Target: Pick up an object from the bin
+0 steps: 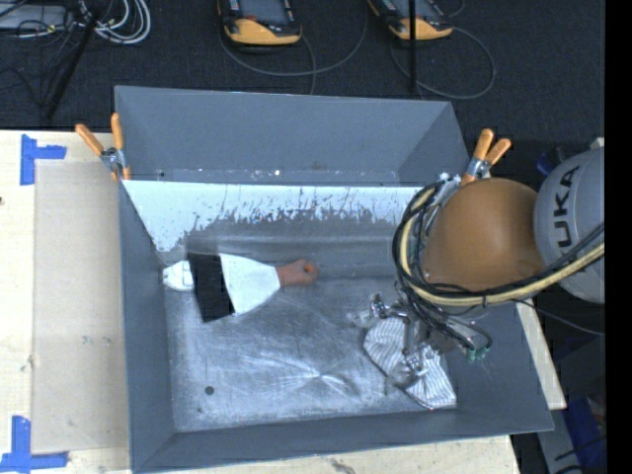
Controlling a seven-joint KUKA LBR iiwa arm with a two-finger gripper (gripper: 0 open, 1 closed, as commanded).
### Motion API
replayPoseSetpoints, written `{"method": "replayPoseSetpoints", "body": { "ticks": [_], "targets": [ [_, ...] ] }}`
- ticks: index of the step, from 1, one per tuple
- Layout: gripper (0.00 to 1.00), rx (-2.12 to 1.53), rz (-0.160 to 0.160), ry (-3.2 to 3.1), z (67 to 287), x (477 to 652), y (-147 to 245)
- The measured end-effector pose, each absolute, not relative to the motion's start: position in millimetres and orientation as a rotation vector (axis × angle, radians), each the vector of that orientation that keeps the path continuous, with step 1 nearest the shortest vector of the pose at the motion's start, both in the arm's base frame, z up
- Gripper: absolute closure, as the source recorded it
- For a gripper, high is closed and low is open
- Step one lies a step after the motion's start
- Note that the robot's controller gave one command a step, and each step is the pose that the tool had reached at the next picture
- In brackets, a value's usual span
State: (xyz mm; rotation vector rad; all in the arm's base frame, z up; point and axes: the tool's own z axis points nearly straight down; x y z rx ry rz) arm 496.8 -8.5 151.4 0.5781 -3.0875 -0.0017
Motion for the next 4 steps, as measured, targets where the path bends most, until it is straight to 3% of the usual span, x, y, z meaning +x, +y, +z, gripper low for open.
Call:
{"method": "replayPoseSetpoints", "body": {
  "ticks": [1,2,3,4],
  "targets": [
    [0.00,0.577,-0.002,-3.088,151.3,496.8,-8.5],
    [1.00,0.740,-0.004,-3.046,75.8,529.9,-58.5],
    [1.00,0.739,-0.004,-3.046,75.8,529.9,-58.5],
    [1.00,0.872,-0.007,-3.014,110.4,522.5,-79.2]
  ]
}}
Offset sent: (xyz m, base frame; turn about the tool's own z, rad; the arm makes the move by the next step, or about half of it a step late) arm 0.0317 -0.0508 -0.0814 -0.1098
